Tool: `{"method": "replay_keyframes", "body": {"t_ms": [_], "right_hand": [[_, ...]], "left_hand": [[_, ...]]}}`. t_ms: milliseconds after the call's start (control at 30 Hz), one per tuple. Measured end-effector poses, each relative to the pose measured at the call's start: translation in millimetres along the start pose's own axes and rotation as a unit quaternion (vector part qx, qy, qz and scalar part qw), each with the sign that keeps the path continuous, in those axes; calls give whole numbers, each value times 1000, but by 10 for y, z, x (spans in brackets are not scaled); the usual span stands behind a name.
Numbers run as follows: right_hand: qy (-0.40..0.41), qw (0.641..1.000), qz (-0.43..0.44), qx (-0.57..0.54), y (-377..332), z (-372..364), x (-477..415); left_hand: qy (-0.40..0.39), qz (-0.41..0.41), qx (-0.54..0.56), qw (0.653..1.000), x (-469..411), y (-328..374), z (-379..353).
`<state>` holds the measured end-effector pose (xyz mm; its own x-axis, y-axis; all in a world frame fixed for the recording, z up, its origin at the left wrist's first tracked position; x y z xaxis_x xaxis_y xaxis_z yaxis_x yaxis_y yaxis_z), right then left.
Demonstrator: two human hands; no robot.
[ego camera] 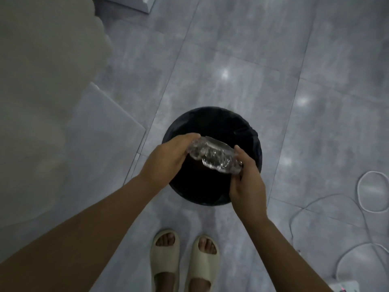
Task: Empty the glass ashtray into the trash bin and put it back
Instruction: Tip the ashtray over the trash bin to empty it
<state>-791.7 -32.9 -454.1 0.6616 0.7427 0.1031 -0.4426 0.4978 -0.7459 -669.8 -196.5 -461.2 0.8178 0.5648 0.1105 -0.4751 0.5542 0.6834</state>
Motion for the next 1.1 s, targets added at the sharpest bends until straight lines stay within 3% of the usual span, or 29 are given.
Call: {"method": "replay_keyframes", "body": {"t_ms": [300, 500, 600, 700, 867, 967, 1033, 1100], "right_hand": [[-12, 1000, 1, -4, -11, 31, 12], [-48, 998, -30, 10, 6, -45, 44], [-113, 993, -27, 10, -10, -65, -4], [-149, 984, -98, -13, 80, -116, -14], [-122, 978, -147, -81, 186, -189, 78], [-77, 992, -87, -48, 191, -163, 177], [-83, 996, -22, -18, 194, -210, 263], [-124, 992, 35, 12, 212, -338, 356]], "left_hand": [[24, -13, -1, 1000, -18, -33, 18], [-11, -26, -31, 999, -24, -118, -46], [-16, -48, -27, 998, -50, -176, -53], [-50, -34, -53, 997, -52, -239, -122], [-7, 99, -117, 988, 72, -418, -171], [-45, 270, 11, 962, 160, -637, -224], [-90, 368, 153, 912, 207, -730, -306], [-82, 422, 267, 863, 235, -751, -370]]}}
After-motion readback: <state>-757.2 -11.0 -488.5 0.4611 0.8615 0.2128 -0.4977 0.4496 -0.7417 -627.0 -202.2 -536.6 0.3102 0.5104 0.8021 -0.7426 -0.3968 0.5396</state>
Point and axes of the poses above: each hand's wrist, its own x-axis away from the middle knuckle, its own z-axis out of the back of the hand, y = z × x, the point moved 2 cm from there along -x, towards the middle knuckle, and after that the axes turned 1 degree about x, right-handed, at the moved point
